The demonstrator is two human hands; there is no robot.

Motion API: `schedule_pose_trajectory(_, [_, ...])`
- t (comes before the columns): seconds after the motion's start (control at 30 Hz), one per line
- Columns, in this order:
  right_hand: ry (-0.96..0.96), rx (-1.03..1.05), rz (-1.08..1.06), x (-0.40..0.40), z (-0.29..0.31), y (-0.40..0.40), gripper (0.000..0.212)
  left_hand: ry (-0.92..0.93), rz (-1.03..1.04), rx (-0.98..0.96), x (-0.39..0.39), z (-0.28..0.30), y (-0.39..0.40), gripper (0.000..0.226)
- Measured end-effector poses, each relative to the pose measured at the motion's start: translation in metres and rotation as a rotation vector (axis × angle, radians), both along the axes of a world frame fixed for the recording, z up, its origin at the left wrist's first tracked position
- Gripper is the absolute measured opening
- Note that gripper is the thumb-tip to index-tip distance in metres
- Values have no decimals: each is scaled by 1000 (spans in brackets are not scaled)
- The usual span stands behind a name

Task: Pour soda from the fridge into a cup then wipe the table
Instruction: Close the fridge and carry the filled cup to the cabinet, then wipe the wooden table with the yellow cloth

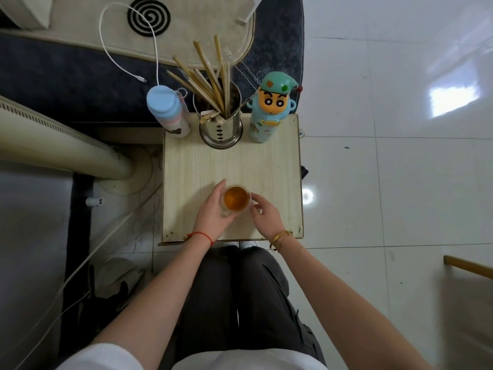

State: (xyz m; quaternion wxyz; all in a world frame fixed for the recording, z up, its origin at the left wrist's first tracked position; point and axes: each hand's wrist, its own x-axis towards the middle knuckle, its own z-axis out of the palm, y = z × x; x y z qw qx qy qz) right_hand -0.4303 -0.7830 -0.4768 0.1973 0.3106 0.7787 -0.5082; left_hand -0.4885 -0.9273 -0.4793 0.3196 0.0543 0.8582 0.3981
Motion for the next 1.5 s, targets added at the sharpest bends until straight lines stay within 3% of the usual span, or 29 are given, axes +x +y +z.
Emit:
schedule_pose_trajectory(0.1, [-90,79,69,8,18,8,45,17,-68,-149,5,20,-11,96])
schedule_pose_trajectory(0.27, [-129,254,220,24,66,27,50,82,-215,-263,9,70,-32,84])
schedule_pose_trajectory(0.47, [18,394,232,32,159,48,51,229,-255,-238,4,163,-29,57])
schedule_pose_trajectory(0.63, [146,471,181,41,228,62,52,337,-339,-200,0,230,-9,52])
schedule_pose_trajectory(1.0, [146,538,-156,116,300,69,49,374,-525,-112,22,304,33,51])
schedule_pose_trajectory(1.3, [133,579,-516,205,335,64,50,437,-841,32,34,336,84,47])
schedule_pose_trajectory(1.5, [103,594,-757,284,347,59,51,472,-1097,118,86,351,141,47])
